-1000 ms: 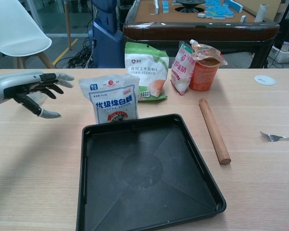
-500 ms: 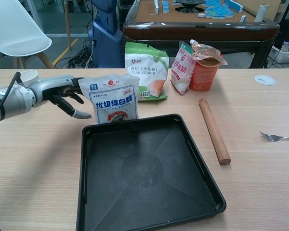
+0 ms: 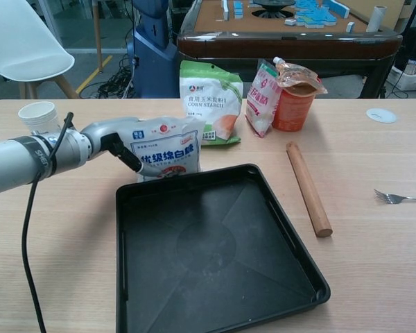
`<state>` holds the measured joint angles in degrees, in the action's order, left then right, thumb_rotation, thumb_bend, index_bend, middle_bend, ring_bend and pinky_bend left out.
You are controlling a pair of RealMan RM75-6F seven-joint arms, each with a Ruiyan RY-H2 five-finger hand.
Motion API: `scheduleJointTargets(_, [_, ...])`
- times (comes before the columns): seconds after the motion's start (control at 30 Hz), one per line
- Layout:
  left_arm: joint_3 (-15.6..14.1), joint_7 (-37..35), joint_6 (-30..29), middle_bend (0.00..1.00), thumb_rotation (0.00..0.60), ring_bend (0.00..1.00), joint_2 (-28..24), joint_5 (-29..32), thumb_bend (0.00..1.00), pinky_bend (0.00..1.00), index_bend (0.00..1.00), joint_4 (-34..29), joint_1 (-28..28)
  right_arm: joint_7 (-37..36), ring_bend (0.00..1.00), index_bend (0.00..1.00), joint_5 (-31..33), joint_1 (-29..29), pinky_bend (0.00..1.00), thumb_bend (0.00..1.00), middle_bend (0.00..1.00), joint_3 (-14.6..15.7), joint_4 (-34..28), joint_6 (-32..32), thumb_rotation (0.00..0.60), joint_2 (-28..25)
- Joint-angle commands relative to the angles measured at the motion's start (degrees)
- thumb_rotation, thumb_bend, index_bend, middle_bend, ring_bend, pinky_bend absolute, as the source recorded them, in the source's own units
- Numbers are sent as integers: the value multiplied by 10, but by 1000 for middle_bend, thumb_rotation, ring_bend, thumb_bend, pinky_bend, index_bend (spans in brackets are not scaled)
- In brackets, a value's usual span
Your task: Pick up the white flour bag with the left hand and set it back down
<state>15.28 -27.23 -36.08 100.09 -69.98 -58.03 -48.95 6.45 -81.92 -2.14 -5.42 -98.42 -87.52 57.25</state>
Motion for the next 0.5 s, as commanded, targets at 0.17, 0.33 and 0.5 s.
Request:
scheduleJointTargets(0.17, [11, 1, -1, 105, 600, 166, 21, 13, 209, 187, 75, 29, -10, -5, 205, 178, 3, 4, 218, 174, 282, 0, 5, -1, 600, 1])
scheduleJointTargets(0.33, [18, -1, 8, 129, 600, 192, 32, 25, 209, 215, 103, 48, -16, -4, 205, 178, 3, 4, 218, 174, 282, 0, 5, -1, 600, 1])
scheduleJointTargets(0.5, [25, -4, 19, 147, 600, 206, 43, 37, 209, 230, 130, 66, -22, -3, 204, 178, 3, 5, 218, 174, 282, 0, 3, -2, 600, 1])
